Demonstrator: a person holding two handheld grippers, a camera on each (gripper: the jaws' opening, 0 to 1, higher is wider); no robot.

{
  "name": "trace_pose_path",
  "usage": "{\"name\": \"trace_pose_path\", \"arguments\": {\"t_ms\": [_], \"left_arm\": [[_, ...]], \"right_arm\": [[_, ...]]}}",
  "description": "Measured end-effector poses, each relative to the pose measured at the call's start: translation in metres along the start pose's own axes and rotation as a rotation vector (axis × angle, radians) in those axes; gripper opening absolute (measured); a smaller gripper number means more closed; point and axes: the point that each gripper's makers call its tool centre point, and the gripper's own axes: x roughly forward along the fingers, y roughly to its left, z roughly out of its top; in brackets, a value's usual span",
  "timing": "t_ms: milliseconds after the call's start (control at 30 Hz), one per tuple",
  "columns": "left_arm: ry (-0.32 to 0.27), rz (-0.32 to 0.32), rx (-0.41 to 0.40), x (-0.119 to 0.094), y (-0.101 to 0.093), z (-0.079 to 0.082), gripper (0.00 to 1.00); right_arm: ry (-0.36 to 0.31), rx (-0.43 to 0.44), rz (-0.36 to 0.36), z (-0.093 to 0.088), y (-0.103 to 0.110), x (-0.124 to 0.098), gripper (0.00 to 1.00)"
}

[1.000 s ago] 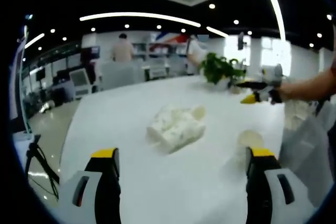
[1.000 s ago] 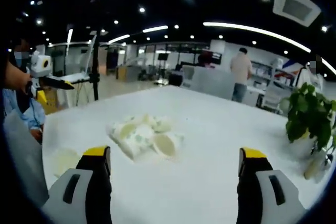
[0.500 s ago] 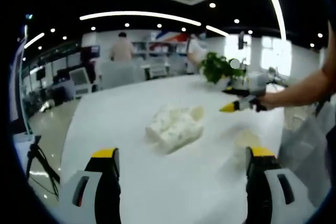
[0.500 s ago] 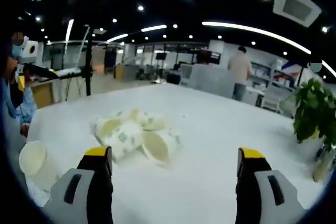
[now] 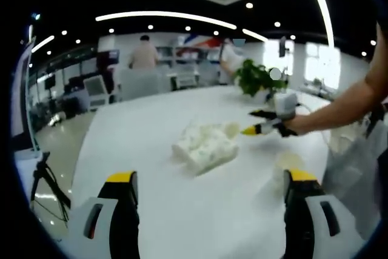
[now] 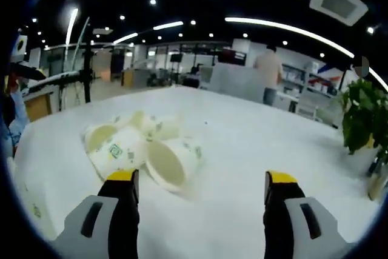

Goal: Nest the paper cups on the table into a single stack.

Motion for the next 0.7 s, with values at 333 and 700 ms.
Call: {"name": "trace_pose_path", "arguments": {"t_ms": [333, 700], "left_arm": [[0.008, 0.008, -0.014, -0.003, -0.001, -0.007, 0.99], [0.001, 0.048, -0.023, -0.013, 0.011, -0.005, 0.99]], "right_arm": [[0.025, 0.020, 0.011, -0.003, 0.003, 0.021, 0.64], [0.065, -0.030, -0.011, -0.004, 0.008, 0.039, 0.42]]}}
